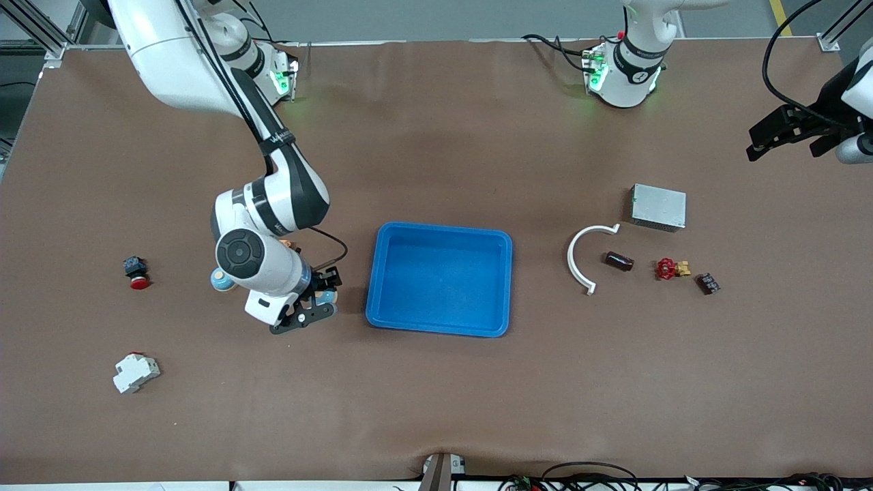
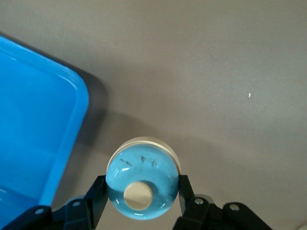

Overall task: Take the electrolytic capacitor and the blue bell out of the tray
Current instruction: 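Lift the bell out of the tray with the right gripper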

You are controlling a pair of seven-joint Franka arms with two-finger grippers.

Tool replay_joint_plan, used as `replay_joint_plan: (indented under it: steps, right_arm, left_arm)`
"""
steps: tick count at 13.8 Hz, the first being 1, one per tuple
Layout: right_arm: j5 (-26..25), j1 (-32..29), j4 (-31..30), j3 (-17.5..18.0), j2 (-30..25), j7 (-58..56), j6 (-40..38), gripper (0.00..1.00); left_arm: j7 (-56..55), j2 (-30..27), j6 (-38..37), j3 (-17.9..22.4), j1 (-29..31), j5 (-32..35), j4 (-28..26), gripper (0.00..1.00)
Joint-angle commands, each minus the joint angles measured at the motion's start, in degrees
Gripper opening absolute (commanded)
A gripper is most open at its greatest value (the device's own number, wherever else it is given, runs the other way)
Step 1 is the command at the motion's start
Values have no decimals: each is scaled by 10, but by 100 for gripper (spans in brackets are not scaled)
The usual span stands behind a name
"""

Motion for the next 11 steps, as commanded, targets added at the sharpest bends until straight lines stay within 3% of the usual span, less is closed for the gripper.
replay_joint_plan:
  steps: [1, 11]
  right_arm:
    - [4, -13, -96, 9, -45, -45, 68, 4]
    - [10, -34, -117, 9, -34, -161, 80, 4]
  left_arm:
    - [0, -9, -10, -1, 3, -3, 0, 100]
    - [-1, -7, -22, 1, 4, -3, 10, 100]
